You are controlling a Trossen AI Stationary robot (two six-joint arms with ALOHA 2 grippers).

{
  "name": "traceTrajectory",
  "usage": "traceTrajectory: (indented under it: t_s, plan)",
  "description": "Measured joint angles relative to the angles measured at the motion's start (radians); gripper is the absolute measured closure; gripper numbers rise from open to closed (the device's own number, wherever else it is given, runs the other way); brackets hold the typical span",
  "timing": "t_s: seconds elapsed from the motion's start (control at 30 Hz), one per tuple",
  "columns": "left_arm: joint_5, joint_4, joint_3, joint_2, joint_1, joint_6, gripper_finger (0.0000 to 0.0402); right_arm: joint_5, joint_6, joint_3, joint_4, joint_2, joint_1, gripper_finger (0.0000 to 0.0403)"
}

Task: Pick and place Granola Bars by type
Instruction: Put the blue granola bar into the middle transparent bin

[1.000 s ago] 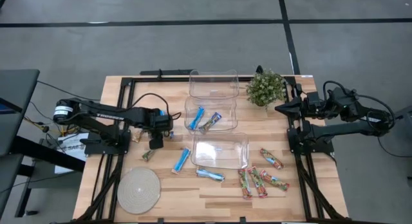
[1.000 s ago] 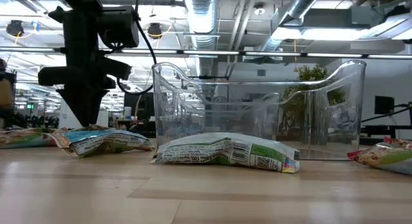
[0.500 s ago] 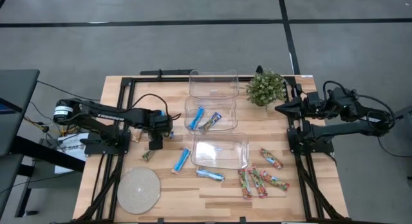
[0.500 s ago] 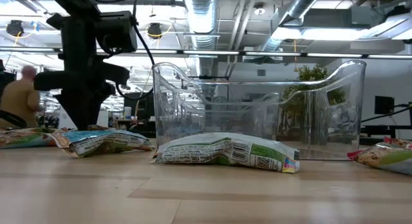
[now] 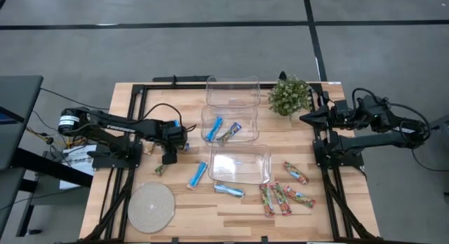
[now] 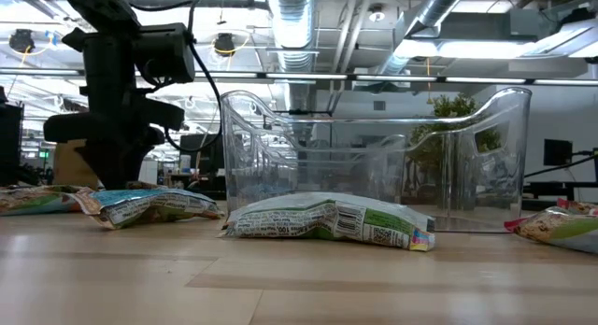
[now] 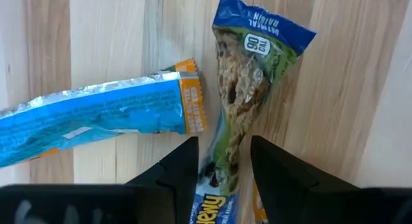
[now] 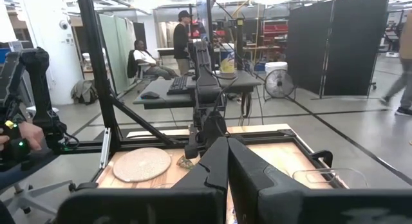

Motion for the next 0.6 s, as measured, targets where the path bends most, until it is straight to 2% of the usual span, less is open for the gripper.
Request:
traceTrajectory:
  t_s: [0.4, 0.6]
  plan:
    - [0.036, 0.004, 0.000, 0.000, 0.000, -0.069, 0.0365, 0.000, 0.000, 0.000, 0.000, 0.000, 0.000, 0.0403]
    - [0.058, 0.031, 0.001, 0.000, 0.000, -0.136, 0.0387, 0.000, 0.000, 0.000, 0.000, 0.000, 0.000, 0.0403]
